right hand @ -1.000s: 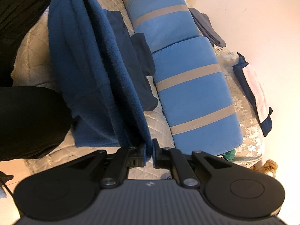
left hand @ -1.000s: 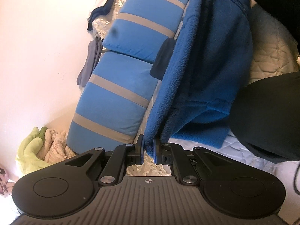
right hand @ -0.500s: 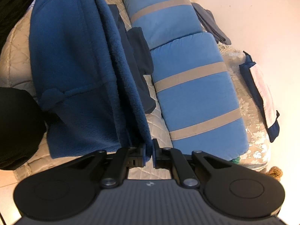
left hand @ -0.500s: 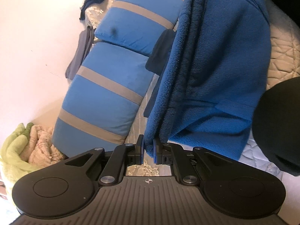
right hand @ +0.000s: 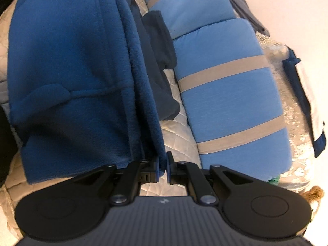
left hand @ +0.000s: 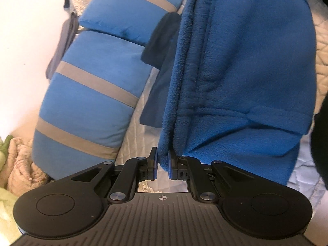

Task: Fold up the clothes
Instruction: 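Lift the hoodie with both grippers and fold it over onto itself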

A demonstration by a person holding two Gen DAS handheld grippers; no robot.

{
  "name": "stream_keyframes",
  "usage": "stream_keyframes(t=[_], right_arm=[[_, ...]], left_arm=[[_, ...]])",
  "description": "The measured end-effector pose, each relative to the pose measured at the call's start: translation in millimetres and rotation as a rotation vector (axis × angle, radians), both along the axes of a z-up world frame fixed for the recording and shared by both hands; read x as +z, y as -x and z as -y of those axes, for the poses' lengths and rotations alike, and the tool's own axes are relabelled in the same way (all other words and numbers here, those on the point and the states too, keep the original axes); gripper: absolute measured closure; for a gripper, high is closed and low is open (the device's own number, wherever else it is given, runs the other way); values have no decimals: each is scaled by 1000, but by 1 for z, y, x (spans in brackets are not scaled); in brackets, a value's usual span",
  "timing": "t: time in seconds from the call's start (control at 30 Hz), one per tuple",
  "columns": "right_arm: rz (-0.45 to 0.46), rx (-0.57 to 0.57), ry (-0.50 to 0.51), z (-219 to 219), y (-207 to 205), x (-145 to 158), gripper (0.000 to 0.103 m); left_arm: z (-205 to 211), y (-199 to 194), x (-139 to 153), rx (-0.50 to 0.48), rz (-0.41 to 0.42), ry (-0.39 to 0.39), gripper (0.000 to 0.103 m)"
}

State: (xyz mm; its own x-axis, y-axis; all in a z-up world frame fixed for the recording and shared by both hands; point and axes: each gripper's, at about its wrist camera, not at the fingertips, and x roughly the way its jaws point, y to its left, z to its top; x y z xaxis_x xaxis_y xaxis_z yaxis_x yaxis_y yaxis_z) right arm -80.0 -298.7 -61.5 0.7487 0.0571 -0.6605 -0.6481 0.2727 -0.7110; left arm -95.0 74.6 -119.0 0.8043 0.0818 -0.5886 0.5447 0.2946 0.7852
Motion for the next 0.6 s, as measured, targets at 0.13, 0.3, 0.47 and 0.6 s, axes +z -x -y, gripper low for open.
stream_keyframes(t=[0.13,0.3,0.47,0.6], right_arm=[[-17,13,18,-4,-17,-16,83],[-49,13,23,-6,-37,-34,82],[-75,10,28,-9,-52,-50,80],[-90,10,28,-10,-61,-58,80]], left_arm=[[-2,-11,-13,-12,-15,-32,91],[-3,-25,-26,-6,-45,-35,91],[-4,-34,-36,-11,-63,-45,91],[-4,-40,-42,-11,-74,-51,91]])
